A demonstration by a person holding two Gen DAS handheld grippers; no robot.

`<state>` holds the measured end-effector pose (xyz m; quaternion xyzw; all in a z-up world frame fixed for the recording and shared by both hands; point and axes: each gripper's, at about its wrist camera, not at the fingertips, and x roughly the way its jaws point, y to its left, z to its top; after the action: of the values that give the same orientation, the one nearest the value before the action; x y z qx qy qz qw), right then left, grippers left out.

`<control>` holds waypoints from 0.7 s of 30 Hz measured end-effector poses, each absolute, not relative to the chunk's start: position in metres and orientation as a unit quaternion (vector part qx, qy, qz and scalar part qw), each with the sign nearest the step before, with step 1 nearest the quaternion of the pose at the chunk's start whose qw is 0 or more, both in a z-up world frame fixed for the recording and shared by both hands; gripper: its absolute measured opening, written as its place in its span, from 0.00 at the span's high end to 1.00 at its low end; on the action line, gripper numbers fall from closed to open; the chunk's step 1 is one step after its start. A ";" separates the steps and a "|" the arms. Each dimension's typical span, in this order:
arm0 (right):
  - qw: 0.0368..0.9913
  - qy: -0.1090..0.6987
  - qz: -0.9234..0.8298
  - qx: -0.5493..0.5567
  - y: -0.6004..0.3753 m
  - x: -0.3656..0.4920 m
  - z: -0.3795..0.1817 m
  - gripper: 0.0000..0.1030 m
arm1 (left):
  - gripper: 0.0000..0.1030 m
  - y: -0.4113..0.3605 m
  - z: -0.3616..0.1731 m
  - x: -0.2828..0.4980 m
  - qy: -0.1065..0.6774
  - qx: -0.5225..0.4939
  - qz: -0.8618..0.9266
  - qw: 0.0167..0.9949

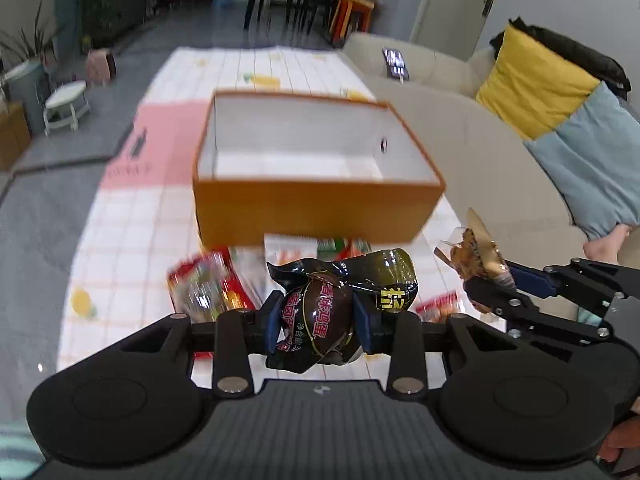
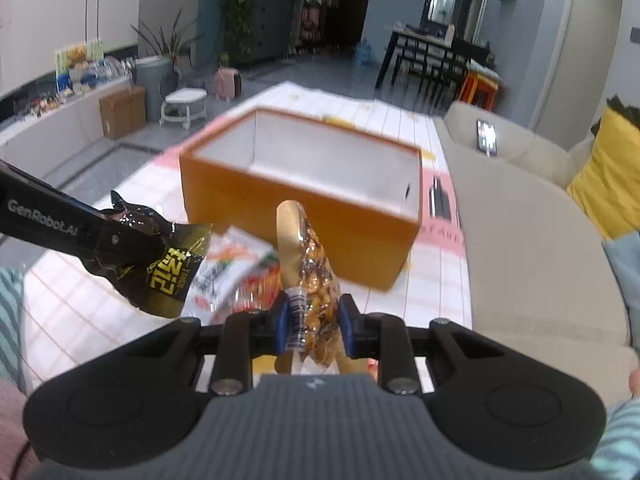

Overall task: Organize snacks
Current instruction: 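Lift both held snacks and carry them over the orange box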

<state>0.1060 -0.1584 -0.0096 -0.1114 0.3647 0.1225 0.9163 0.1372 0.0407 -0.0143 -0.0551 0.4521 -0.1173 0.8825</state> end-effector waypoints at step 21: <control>0.935 0.304 0.162 -0.084 -0.135 0.248 0.053 0.78 | 0.60 0.040 0.031 0.265 0.392 0.004 -0.090 0.915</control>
<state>0.2478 -0.1348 0.0533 -0.0843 0.3038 0.1615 0.9352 0.2645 0.0396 0.0306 0.0041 0.3923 -0.0901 0.9154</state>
